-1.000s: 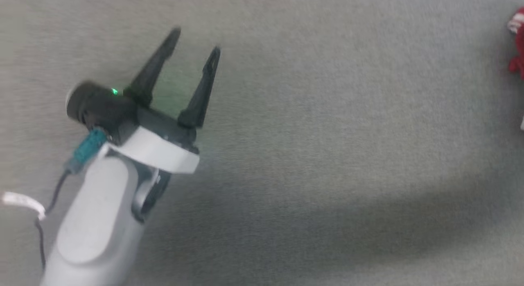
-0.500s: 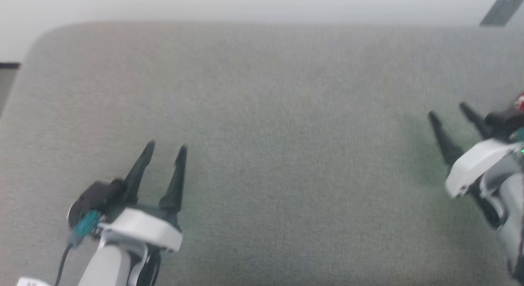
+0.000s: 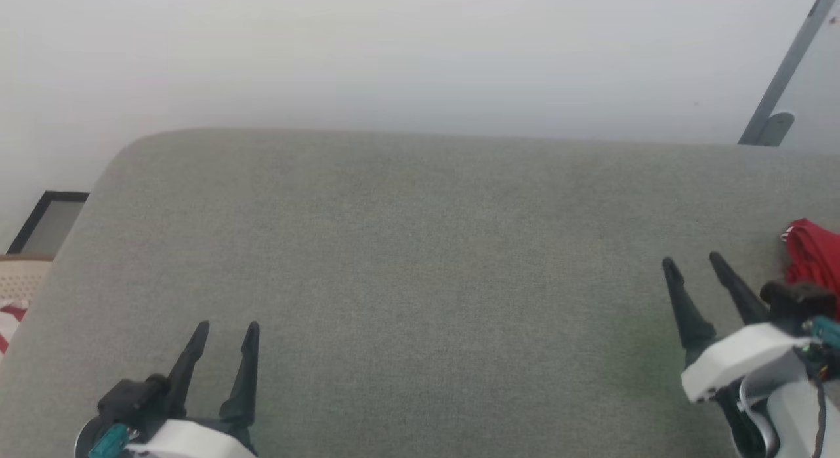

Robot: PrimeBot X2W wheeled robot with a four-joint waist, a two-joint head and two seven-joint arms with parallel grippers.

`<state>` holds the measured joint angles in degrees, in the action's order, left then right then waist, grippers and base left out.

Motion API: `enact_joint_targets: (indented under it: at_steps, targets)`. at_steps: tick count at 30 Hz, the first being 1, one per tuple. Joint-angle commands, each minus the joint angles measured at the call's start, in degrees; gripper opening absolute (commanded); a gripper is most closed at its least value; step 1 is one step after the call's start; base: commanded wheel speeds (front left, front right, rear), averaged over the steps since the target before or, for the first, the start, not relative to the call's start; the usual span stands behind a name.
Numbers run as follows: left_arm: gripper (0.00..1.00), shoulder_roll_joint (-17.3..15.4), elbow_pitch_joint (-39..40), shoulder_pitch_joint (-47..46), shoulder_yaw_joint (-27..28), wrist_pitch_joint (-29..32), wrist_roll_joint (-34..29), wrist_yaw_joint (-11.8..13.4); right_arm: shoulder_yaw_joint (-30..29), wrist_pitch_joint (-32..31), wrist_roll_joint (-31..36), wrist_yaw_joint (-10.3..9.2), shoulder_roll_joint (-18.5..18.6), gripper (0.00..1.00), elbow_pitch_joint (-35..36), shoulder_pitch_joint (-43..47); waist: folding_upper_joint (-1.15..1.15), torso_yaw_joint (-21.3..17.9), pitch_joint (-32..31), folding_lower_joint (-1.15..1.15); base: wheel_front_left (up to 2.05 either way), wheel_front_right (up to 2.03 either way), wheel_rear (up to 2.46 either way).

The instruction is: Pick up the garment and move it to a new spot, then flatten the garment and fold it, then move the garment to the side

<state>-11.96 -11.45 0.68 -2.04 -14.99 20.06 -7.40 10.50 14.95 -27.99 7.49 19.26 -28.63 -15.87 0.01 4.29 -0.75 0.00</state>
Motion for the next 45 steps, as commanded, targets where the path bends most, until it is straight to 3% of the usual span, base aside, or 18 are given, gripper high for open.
enact_joint_targets:
  at_steps: [1,20,45]
  targets:
    - [1.00,0.0,0.5,1.1,0.4,-0.2,-0.4,-0.1,-1.0,0.3,0.9,-0.02,-0.7,1.00,1.5,1.9,-0.01,-0.5,-0.8,0.00,0.00,0.00,0.00]
    - [1.00,1.4,10.1,12.8,5.4,-0.2,-1.4,-0.1,-14.2,-5.2,5.2,-0.01,-6.4,1.00,22.4,19.4,-0.01,-1.7,-2.6,0.00,0.00,0.00,0.00]
    - [1.00,2.2,11.0,12.7,6.5,-0.2,-1.3,-0.1,-15.5,-8.2,6.1,-0.01,-8.5,1.00,27.5,21.2,-0.01,-1.7,-2.2,0.00,0.00,0.00,0.00]
